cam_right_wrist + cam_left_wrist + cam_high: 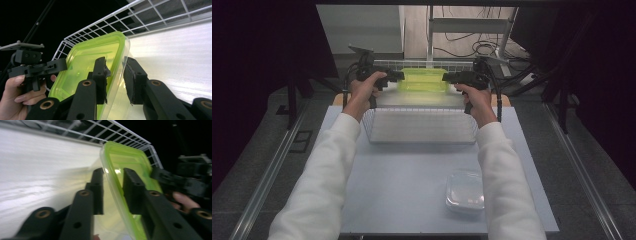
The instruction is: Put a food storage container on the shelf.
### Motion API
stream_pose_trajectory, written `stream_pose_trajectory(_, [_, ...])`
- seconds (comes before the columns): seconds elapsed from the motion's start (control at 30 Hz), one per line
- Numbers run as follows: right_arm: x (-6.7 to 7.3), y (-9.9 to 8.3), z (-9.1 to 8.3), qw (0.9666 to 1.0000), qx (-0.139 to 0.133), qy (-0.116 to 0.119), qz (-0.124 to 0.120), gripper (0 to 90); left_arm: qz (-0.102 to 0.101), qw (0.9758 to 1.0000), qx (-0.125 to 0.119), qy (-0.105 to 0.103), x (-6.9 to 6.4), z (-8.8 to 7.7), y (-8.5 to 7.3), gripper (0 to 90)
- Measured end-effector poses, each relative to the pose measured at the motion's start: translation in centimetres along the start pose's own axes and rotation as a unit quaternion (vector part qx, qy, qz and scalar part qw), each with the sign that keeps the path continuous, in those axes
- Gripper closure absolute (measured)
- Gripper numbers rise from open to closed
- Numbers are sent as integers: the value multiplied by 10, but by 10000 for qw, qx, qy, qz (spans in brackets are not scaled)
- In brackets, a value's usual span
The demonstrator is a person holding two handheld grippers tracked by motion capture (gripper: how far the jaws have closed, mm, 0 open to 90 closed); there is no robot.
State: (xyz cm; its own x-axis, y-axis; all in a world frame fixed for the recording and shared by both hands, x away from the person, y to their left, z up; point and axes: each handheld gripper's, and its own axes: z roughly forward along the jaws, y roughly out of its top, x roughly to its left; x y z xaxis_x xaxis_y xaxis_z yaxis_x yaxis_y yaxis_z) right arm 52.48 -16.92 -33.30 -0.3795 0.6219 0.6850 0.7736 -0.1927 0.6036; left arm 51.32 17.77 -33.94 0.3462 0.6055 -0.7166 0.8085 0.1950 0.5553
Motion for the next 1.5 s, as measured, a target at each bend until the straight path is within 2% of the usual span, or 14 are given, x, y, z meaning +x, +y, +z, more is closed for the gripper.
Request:
stream_pose_trajectory(0.13, [6, -2, -5, 9997, -237, -46, -102, 483, 340, 9990, -243, 151, -7, -5, -3, 487])
stream_pose_trajectory(0.23, [13, -4, -12, 9986, -441, -94, -292, 418, 697, 9967, -361, 183, -18, -12, -7, 393])
stream_pose_trajectory(0.4, [29, -9, -31, 9954, -589, -92, -753, 374, 1378, 9889, -378, 403, -37, -29, -18, 305])
stream_pose_trajectory(0.47, [32, -12, -39, 9937, -485, -167, -999, 367, 1622, 9851, -329, 477, -43, -40, -25, 286])
stream_pose_trajectory(0.6, [38, -22, -57, 9854, -213, -405, -1638, 367, 1780, 9831, -226, 375, -49, -58, -41, 274])
stream_pose_trajectory(0.7, [41, -32, -70, 9786, 92, -535, -1987, 367, 1997, 9786, -122, 492, -51, -70, -57, 269])
stream_pose_trajectory(0.77, [41, -37, -76, 9771, 183, -601, -2034, 367, 2219, 9725, -83, 695, -53, -77, -69, 276])
stream_pose_trajectory(0.83, [40, -44, -82, 9766, 255, -585, -2052, 367, 2335, 9702, -9, 650, -54, -83, -83, 278])
stream_pose_trajectory(0.87, [39, -48, -85, 9755, 318, -581, -2098, 367, 2439, 9672, 19, 706, -56, -86, -93, 278])
stream_pose_trajectory(1.0, [33, -67, -97, 9685, 543, -630, -2345, 369, 2649, 9614, 39, 742, -54, -94, -125, 285])
stream_pose_trajectory(1.17, [25, -102, -112, 9569, 807, -762, -2685, 371, 2592, 9635, 92, 659, -42, -95, -163, 294])
stream_pose_trajectory(1.27, [18, -125, -121, 9526, 916, -810, -2785, 371, 2564, 9644, 198, 626, -35, -94, -182, 292])
stream_pose_trajectory(1.33, [14, -137, -127, 9529, 916, -807, -2777, 371, 2507, 9659, 272, 592, -30, -92, -195, 288])
stream_pose_trajectory(1.5, [3, -169, -138, 9573, 784, -793, -2669, 369, 2505, 9642, 388, 773, -20, -86, -214, 290])
